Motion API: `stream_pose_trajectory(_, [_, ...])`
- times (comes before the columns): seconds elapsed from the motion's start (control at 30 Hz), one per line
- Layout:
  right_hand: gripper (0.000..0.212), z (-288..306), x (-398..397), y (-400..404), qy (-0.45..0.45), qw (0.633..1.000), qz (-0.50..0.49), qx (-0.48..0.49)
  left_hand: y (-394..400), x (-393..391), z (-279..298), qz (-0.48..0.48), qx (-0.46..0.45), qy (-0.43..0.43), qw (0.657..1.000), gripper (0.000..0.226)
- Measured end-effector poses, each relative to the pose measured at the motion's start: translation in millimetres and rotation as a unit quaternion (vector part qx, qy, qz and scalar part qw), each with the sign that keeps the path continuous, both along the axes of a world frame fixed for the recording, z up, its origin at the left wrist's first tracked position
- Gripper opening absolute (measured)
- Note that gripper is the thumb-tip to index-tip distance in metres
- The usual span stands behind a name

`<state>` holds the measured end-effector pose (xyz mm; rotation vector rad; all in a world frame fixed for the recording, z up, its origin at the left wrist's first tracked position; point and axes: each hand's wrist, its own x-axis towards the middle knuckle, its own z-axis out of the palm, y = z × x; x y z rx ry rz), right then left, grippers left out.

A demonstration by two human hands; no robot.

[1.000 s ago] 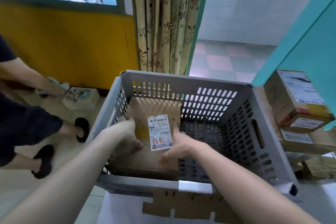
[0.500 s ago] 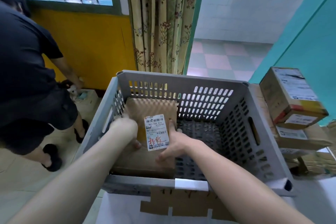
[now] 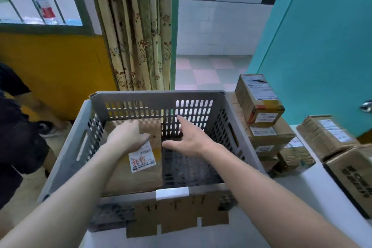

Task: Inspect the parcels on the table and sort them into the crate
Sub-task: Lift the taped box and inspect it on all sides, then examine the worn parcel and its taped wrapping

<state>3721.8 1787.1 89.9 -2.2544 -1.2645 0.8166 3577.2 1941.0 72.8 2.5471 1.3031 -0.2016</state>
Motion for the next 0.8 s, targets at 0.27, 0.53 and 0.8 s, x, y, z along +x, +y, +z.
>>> stream_pose_trajectory(0.27, [0.073,60.5,25.8,-80.5,-0.051,0.989,-0.078,0.114,-70.1,60.1,34.9,-0.017,-0.028,-0.202,0.979,0.047])
stream_pose_trajectory(0.53, [0.056,82.8,90.6,-169.8,-0.099,0.963,-0.149,0.202,-163.6,116.4,76.0,-0.018,-0.067,-0.386,0.92,0.027])
stream_pose_trajectory(0.8, [0.05,81.6,194.1,-282.5,-0.1,0.953,-0.179,0.224,-299.0,202.1,102.6,0.007,-0.053,-0.491,0.87,0.024])
